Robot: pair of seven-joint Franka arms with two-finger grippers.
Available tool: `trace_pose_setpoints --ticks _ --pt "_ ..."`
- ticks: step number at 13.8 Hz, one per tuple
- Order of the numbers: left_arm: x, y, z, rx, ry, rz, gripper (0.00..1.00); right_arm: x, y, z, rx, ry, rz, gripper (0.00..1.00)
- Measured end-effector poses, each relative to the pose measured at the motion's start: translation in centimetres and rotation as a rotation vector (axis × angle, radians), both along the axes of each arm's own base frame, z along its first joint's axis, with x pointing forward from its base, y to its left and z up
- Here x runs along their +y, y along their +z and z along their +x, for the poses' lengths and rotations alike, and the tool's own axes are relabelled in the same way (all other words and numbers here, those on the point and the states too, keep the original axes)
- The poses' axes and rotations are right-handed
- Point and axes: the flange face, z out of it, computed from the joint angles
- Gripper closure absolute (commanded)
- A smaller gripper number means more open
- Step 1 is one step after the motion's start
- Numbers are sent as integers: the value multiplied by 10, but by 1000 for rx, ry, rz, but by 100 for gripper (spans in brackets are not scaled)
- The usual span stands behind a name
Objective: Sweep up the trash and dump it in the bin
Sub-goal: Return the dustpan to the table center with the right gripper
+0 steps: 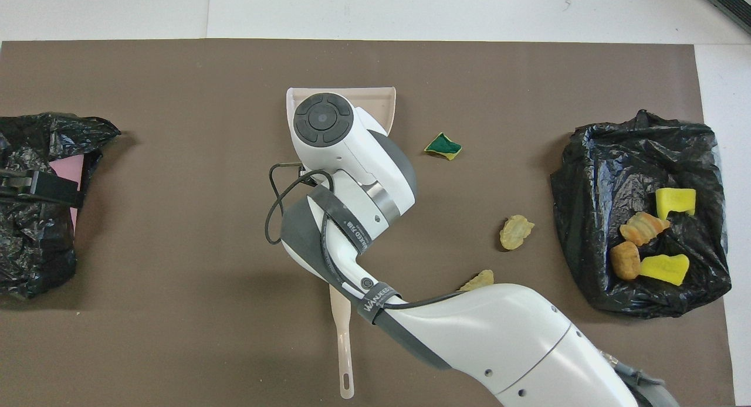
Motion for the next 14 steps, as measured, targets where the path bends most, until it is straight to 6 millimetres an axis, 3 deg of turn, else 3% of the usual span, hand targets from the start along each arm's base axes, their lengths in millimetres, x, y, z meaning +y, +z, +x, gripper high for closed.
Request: trace_pose_setpoints --ticks 2,4,9,12,14 --pt "0 0 0 0 0 0 0 -1 2 2 -1 -4 7 77" --pt "0 0 0 0 0 0 0 0 7 3 -4 -7 15 61" --pt "1 0 0 0 1 0 0 0 9 3 -2 -8 21 35" --pt "1 0 0 0 2 0 0 2 13 0 15 -16 49 0" --pt "1 0 0 0 2 0 0 3 31 -5 17 -17 71 0"
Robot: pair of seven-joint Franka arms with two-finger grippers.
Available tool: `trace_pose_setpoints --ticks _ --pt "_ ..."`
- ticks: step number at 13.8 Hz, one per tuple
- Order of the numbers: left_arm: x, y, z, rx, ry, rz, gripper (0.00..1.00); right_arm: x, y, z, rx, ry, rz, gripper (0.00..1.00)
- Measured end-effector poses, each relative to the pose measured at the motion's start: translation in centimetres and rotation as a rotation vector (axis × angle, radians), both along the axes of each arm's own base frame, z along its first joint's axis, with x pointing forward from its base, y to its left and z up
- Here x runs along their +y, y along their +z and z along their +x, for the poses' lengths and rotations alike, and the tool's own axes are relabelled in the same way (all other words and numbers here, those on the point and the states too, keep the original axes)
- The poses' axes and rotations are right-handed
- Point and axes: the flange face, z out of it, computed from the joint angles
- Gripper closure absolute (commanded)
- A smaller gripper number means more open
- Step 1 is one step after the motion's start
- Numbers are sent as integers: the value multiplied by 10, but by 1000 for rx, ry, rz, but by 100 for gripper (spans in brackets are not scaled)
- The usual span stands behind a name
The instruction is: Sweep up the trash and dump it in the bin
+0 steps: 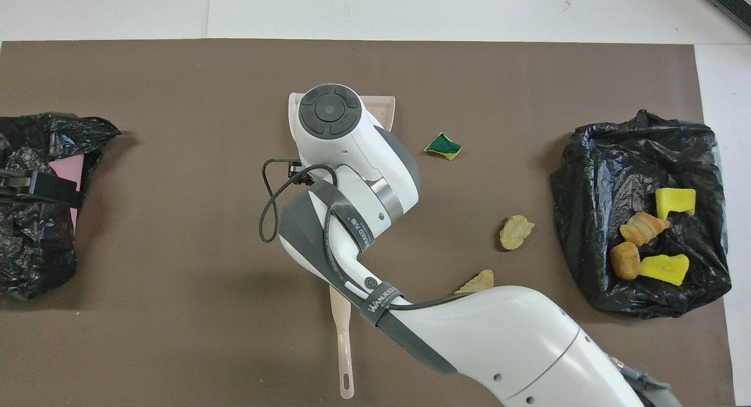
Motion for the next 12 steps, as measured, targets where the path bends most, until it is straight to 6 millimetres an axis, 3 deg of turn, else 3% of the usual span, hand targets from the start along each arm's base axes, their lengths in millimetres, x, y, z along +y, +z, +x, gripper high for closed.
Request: trace_pose_setpoints --ticks 3,6,8,10,12 --pt "-1 0 1 -3 -4 0 0 1 30 -34 22 30 -15 0" --pt "-12 -9 8 -15 -28 -1 0 -4 51 -100 85 60 -31 0" --pt "-33 -22 18 -23 -65 -3 0 -10 59 -148 120 83 -47 0" --pt "-53 -38 27 -28 -99 -5 0 -12 49 -190 121 77 -46 0" --pt "-72 -51 35 -39 -129 -8 0 -16 17 -225 100 89 -38 0"
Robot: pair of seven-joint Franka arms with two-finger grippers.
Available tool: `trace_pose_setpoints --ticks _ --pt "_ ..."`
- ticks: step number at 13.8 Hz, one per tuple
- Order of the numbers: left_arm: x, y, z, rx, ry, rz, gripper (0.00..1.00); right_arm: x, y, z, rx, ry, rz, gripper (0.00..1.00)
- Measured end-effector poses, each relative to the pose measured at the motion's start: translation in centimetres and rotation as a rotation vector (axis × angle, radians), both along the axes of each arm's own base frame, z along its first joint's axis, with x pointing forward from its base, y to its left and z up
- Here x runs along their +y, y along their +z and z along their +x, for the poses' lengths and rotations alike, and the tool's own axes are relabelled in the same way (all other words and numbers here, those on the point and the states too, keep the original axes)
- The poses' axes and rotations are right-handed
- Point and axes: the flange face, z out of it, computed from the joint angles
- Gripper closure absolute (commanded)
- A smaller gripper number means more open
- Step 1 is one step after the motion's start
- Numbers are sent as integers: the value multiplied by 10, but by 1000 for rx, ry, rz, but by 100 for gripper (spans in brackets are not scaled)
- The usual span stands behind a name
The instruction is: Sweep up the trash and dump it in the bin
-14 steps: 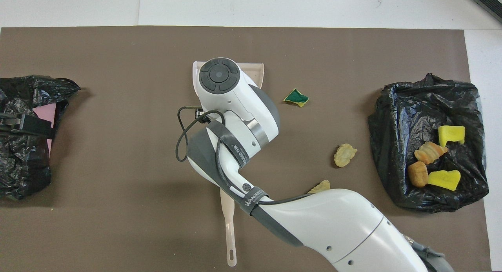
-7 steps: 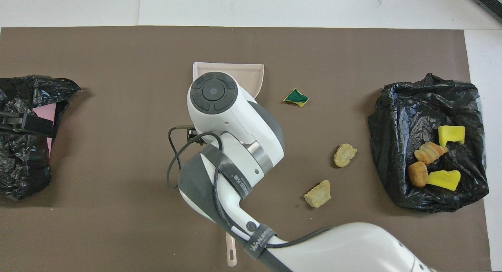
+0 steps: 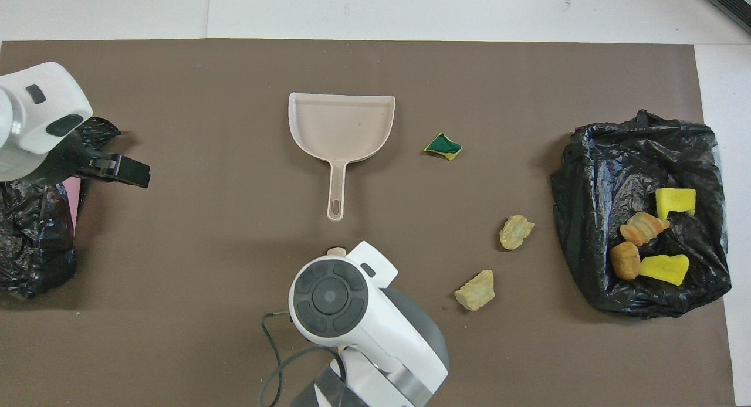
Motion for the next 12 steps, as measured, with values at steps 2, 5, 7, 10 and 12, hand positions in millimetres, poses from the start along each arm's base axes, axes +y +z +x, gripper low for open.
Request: trace_pose_setpoints --ticks 2,5,7,10,12 --pt "-18 -12 4 1 -30 -1 0 2 -38 -34 -6 22 1 1" --pt "-57 -31 7 6 -91 -3 0 10 -75 -75 -6 30 -14 7" --pt "-86 -44 7 7 -117 -4 0 10 -83 -86 1 43 -26 16" --pt "-132 -65 5 5 -106 -7 0 9 -79 -84 -6 39 -19 26" --pt "-170 -90 5 -3 -74 -13 0 9 -77 -83 -13 24 -13 35"
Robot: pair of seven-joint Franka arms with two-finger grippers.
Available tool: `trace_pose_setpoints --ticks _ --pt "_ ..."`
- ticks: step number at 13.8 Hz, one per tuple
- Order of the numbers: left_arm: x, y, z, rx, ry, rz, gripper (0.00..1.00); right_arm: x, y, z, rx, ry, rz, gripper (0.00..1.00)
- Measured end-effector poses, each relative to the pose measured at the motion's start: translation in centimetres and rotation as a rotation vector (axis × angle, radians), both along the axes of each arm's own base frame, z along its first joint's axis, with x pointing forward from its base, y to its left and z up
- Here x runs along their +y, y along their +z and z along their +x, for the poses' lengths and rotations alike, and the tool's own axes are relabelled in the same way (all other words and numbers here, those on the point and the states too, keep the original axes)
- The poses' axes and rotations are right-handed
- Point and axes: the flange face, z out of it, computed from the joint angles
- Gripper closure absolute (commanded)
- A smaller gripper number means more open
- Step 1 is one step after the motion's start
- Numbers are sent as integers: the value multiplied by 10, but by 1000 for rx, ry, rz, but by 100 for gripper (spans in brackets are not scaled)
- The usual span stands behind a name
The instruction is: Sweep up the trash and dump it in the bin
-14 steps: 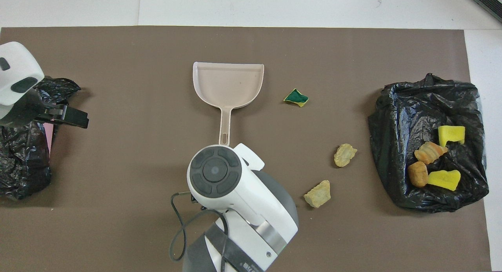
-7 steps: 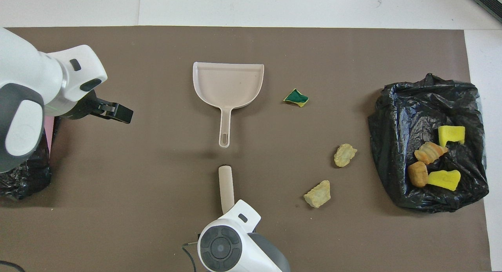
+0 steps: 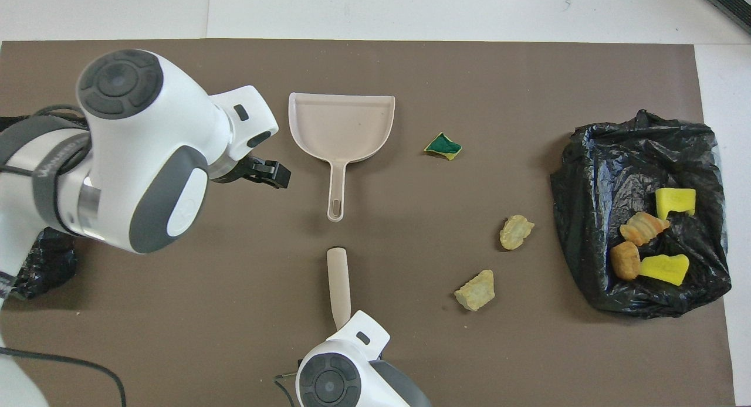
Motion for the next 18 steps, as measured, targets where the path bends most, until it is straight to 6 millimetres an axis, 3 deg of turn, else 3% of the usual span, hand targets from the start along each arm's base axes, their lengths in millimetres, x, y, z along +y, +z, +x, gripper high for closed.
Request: trace_pose_setpoints --ticks 2,6,11,12,13,14,15,16,18 --pt "-27 -20 0 -9 37 -8 0 0 0 0 -4 -8 4 50" --pt "-77 -53 -8 -29 110 -30 0 1 1 1 -3 -30 1 100" --pt "-108 -98 -13 -13 115 -26 0 -4 14 -3 -18 -117 2 100" --pt "-115 -112 -14 -2 115 -20 7 -12 18 -8 -25 -126 0 100" --pt "-120 -121 -16 6 115 -16 25 -23 23 -13 -33 -131 -4 100" --pt "-122 -126 -16 10 115 -13 47 -35 28 -19 -41 -137 -9 100" --pt "-122 -127 -16 11 116 -12 88 -51 34 -23 -44 -148 -22 100" --pt "-121 -126 -14 7 119 -14 100 -71 42 -25 -40 -168 -45 100" --pt "-119 -123 -10 -5 125 -19 100 -105 59 -22 -21 -228 -92 100"
